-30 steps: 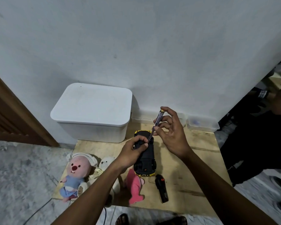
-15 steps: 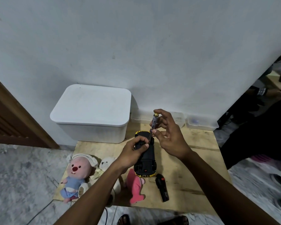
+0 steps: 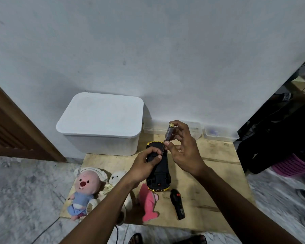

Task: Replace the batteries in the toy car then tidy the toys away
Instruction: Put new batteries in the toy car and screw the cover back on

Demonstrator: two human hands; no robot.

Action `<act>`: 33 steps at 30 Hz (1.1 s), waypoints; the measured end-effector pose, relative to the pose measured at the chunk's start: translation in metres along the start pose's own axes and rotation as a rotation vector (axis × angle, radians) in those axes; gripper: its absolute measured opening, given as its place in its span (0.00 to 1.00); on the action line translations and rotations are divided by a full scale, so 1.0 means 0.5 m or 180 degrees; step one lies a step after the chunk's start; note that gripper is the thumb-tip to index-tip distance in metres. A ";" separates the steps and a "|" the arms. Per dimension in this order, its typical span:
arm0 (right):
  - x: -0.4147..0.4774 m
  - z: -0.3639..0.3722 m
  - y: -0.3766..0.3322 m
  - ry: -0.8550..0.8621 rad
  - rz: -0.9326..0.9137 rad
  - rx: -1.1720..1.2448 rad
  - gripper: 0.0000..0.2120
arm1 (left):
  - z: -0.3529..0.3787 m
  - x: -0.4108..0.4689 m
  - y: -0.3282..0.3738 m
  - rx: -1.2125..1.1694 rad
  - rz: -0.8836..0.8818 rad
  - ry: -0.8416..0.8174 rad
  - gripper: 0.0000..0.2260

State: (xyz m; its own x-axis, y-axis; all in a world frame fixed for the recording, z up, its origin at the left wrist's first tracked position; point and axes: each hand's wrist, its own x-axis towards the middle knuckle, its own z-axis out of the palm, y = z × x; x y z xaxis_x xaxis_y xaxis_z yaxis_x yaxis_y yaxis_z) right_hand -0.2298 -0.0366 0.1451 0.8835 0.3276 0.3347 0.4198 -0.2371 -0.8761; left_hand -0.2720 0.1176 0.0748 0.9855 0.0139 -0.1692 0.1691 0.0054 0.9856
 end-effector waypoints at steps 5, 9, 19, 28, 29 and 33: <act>0.006 -0.010 0.001 -0.0236 -0.0099 -0.0224 0.36 | 0.001 -0.001 -0.002 0.0023 -0.0043 0.0010 0.03; -0.001 -0.010 0.004 -0.0131 -0.0313 -0.0368 0.34 | 0.004 0.000 -0.003 0.0025 -0.0009 0.0046 0.02; -0.008 -0.001 0.016 0.0277 -0.0612 -0.0127 0.26 | -0.005 0.005 -0.003 -0.0010 -0.0021 0.0078 0.05; -0.011 0.002 0.015 0.0435 -0.0894 -0.0336 0.26 | -0.004 0.006 0.000 0.0002 -0.0005 0.0038 0.05; -0.009 0.002 0.013 0.0453 -0.0930 -0.0342 0.25 | -0.003 0.006 0.000 -0.0005 0.0006 0.0035 0.05; -0.004 0.001 0.008 0.0121 -0.0766 -0.0105 0.25 | -0.002 0.009 -0.003 0.0047 0.0045 0.0007 0.06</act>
State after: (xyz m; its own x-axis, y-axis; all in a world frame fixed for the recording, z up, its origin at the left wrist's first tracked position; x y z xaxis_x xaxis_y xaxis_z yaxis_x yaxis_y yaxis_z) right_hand -0.2301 -0.0376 0.1407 0.7641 0.3439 0.5458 0.6252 -0.1862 -0.7579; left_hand -0.2678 0.1189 0.0727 0.9878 0.0160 -0.1551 0.1552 -0.0095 0.9878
